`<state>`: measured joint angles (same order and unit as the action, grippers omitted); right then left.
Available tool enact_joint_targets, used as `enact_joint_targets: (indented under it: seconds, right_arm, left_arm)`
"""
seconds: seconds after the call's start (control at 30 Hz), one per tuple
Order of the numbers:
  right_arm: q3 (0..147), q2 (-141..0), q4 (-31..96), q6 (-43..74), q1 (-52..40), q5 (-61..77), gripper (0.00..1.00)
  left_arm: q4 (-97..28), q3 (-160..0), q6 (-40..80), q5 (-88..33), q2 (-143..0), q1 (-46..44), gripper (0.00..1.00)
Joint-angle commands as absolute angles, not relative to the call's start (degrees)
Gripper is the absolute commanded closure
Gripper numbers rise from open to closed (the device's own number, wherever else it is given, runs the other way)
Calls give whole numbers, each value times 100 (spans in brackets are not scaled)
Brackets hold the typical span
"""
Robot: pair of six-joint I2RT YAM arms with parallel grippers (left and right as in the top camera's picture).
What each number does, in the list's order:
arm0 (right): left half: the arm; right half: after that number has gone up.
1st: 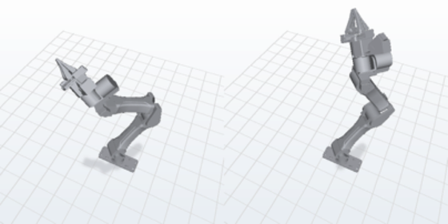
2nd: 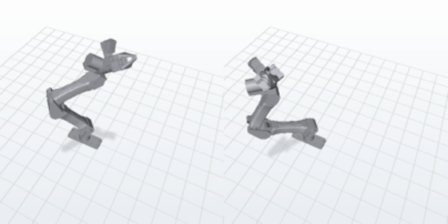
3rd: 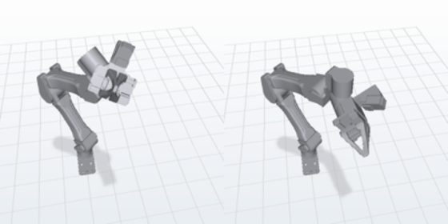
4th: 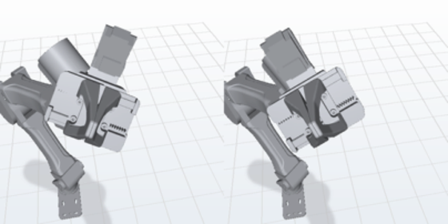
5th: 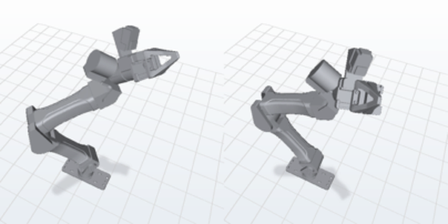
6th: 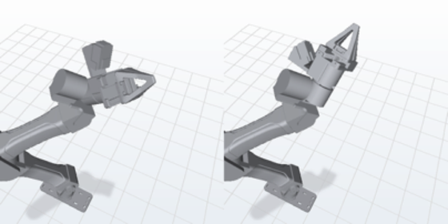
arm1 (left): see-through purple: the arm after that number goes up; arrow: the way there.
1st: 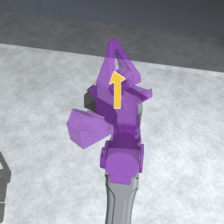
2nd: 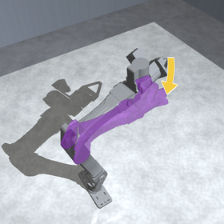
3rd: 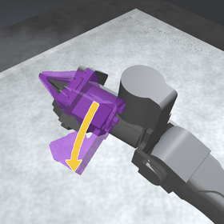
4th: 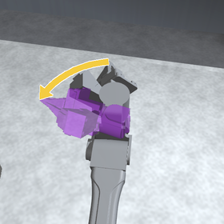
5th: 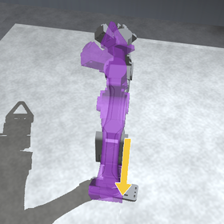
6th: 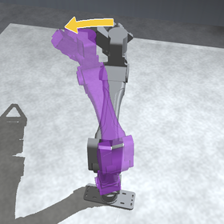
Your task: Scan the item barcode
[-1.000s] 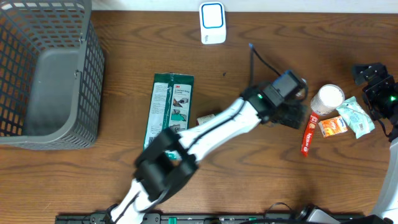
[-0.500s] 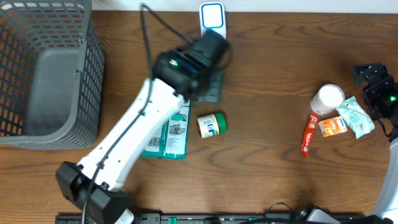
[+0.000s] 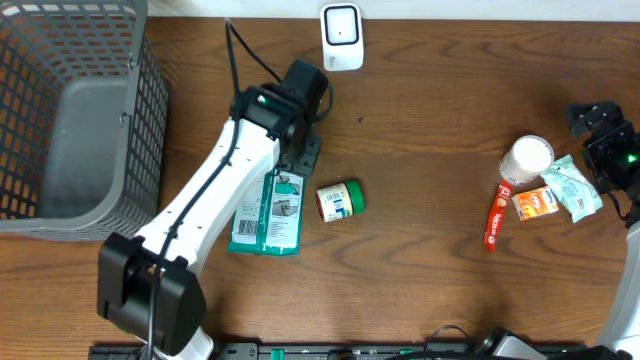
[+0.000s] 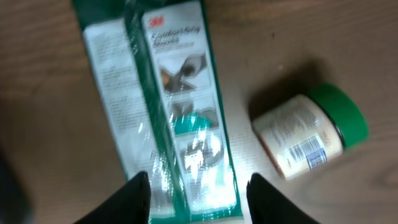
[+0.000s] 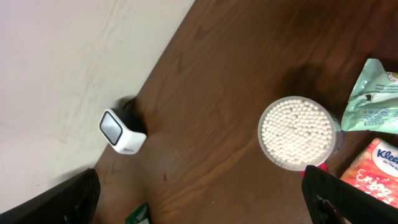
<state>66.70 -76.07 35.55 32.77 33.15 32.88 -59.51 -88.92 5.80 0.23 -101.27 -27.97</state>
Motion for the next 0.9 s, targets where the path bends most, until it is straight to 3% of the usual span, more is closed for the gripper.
enact_joint_targets:
  seconds: [0.0, 0.3, 0.87]
  right_arm:
    - [6746, -7566, 3562, 3208, 3350, 3282, 1]
    - [6746, -7566, 3562, 3208, 3350, 3282, 1]
    - [6746, -7566, 3562, 3208, 3350, 3282, 1]
  left_arm:
    - [-5306, -8364, 215, 23, -10193, -2799, 52]
    - [-3999, -7417, 215, -1114, -10193, -2810, 52]
    - [-3356, -6436, 384, -1157, -10195, -2810, 52]
